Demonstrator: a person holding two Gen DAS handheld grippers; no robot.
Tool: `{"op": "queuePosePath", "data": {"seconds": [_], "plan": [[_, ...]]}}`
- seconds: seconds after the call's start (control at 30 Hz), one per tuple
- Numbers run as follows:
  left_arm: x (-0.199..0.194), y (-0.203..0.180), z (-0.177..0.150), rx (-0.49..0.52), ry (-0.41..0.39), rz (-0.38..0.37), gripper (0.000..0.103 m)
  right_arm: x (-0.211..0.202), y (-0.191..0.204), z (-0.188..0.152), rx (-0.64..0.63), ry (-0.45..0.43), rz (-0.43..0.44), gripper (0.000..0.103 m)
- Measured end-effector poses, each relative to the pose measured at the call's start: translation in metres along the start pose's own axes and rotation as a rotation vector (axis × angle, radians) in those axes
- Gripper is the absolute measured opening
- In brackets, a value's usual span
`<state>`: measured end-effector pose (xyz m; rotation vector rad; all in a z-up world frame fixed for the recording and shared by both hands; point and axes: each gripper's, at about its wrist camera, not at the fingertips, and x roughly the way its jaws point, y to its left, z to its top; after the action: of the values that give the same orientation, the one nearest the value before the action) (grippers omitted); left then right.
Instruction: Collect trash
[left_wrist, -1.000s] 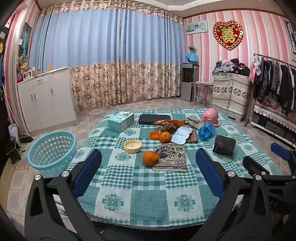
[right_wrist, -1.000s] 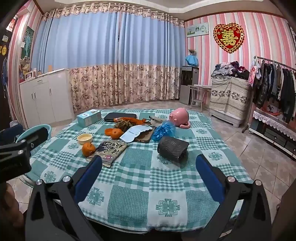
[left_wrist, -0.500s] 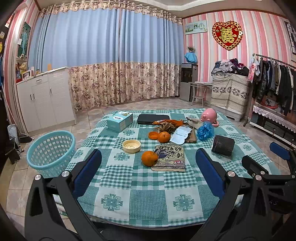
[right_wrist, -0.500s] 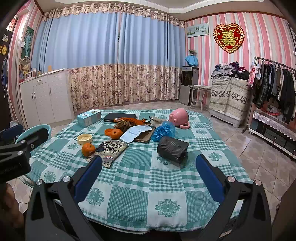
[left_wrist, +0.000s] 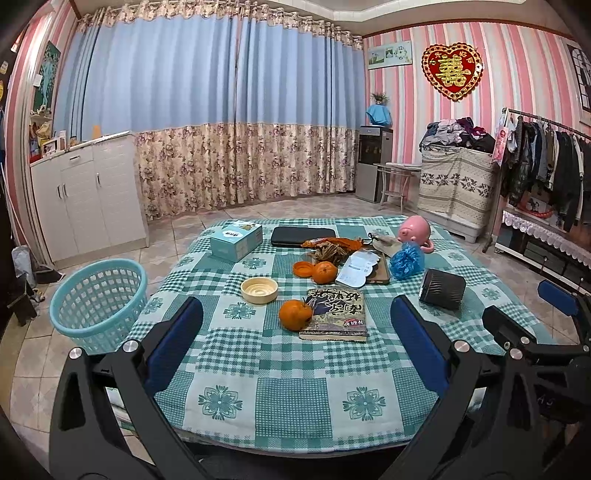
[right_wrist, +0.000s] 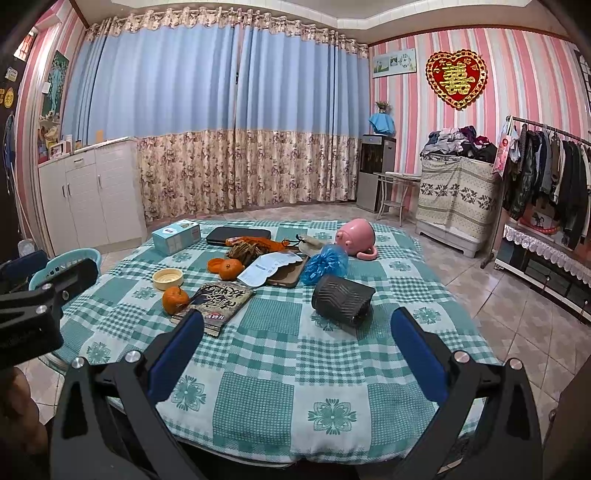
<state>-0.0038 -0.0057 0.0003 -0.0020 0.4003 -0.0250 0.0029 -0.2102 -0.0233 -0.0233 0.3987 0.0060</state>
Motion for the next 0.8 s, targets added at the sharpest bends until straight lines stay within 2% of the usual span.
{"op": "queuePosePath", "data": {"seconds": [0.8], "plan": [[-0.0018, -0.0012, 0.0, -0.003, -0.002, -0.014, 0.098, -0.0015, -0.0016, 0.0027, -0.002, -0.002, -0.003, 0.099]]}}
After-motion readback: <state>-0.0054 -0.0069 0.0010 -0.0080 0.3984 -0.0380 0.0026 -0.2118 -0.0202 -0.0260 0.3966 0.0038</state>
